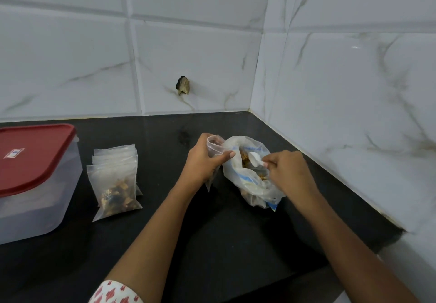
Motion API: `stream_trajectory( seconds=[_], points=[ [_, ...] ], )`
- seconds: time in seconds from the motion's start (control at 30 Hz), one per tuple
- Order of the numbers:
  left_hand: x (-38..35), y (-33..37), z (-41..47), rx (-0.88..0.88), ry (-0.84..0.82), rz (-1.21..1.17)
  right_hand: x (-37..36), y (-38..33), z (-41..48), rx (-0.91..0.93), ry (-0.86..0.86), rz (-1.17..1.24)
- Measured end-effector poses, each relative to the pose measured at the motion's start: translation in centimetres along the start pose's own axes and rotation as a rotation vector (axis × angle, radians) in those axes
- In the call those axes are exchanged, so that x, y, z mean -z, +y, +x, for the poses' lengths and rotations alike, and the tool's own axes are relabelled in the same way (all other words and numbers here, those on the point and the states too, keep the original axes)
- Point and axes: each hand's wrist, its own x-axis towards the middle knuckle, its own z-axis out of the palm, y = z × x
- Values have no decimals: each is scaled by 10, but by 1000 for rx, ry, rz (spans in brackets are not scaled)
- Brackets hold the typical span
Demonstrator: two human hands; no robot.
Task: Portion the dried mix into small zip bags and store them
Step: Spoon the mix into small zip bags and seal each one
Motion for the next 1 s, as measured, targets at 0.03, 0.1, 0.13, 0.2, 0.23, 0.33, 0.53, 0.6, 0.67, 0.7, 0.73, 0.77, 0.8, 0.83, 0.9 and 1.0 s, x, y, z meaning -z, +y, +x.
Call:
stream_trajectory(
  seconds=[0.03,0.1,0.13,0.2,0.23,0.33,0.53,0.6,0.67,0.7,0.73,0.77,0.8,0.83,0.9,1.0],
  points=[
    [0,0,0,8,3,-6,0,-5,2,21,-66,-112],
    [0,-2,0,34,-8,-14,1,-14,6,50,-159,-254],
    [0,-3,0,48,-21,-9,0,-16,8,64,-170,-301],
    [-3,-5,-1,73,-53,21,-4,-16,13,105,-133,-359],
    [-5,-5,-1,84,-63,36,-6,-15,16,121,-121,-373],
    [-9,-6,0,94,-60,63,-7,-11,23,119,-164,-353],
    [-7,-2,1,70,9,27,3,-25,24,177,33,-29],
    [0,-1,3,56,66,2,11,-46,20,253,23,348],
    [10,0,5,31,133,-36,13,-67,18,334,-151,581],
    [15,2,6,27,160,-50,9,-77,20,370,-210,611],
    [20,2,7,30,179,-50,3,-84,23,388,-225,616],
    [25,2,8,37,182,-38,-4,-91,28,375,-211,637],
    [30,1,9,57,169,-23,-11,-95,34,344,-188,683],
    [35,2,10,89,143,-18,-18,-99,39,303,-170,752],
    [43,1,12,167,86,-42,-30,-102,46,245,-101,843],
    [53,-4,18,207,126,-123,-42,-97,52,222,63,849]
  ],
)
